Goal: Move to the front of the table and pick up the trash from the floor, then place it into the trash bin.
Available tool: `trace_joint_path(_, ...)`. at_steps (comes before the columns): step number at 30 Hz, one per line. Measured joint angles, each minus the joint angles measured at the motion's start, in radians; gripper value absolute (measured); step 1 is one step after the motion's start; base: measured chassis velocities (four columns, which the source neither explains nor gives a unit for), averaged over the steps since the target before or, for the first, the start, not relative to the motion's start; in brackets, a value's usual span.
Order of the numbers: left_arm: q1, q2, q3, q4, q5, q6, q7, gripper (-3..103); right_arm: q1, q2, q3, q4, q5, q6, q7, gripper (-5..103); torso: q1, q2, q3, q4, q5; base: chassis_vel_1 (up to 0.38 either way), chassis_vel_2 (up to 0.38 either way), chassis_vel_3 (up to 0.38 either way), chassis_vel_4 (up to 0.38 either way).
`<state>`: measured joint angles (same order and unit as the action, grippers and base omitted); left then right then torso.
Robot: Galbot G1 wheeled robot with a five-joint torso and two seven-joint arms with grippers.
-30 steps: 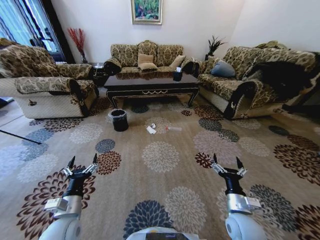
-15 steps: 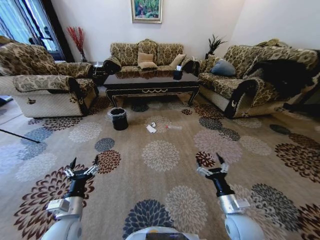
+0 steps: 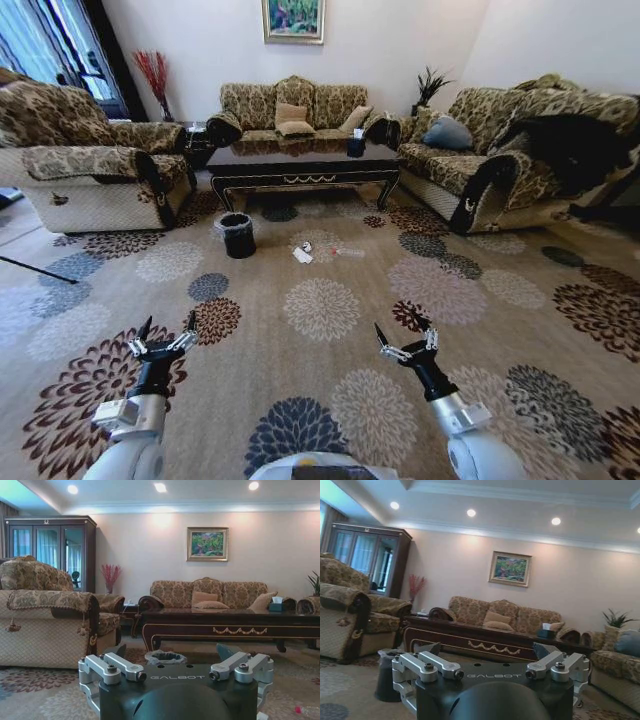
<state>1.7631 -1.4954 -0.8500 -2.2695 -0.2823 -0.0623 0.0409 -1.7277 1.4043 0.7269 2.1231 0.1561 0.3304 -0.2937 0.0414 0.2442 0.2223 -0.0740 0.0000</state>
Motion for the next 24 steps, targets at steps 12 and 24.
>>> trace_joint_path(12, 0.001, 0.001, 0.002, -0.004, 0.004, 0.001, 0.000, 100, 0.007, 0.007, 0.008, -0.008, 0.004, 0.018, -0.026, 100, -0.015, -0.059, -0.044, 0.0000, 0.0000, 0.000, 0.000, 0.000, 0.000)
trace_joint_path(24, -0.002, 0.005, 0.006, -0.002, 0.008, 0.001, 0.000, 100, 0.013, 0.012, 0.034, -0.010, 0.027, 0.049, -0.038, 100, -0.027, -0.102, -0.075, 0.0000, 0.0001, 0.000, 0.000, 0.000, 0.000)
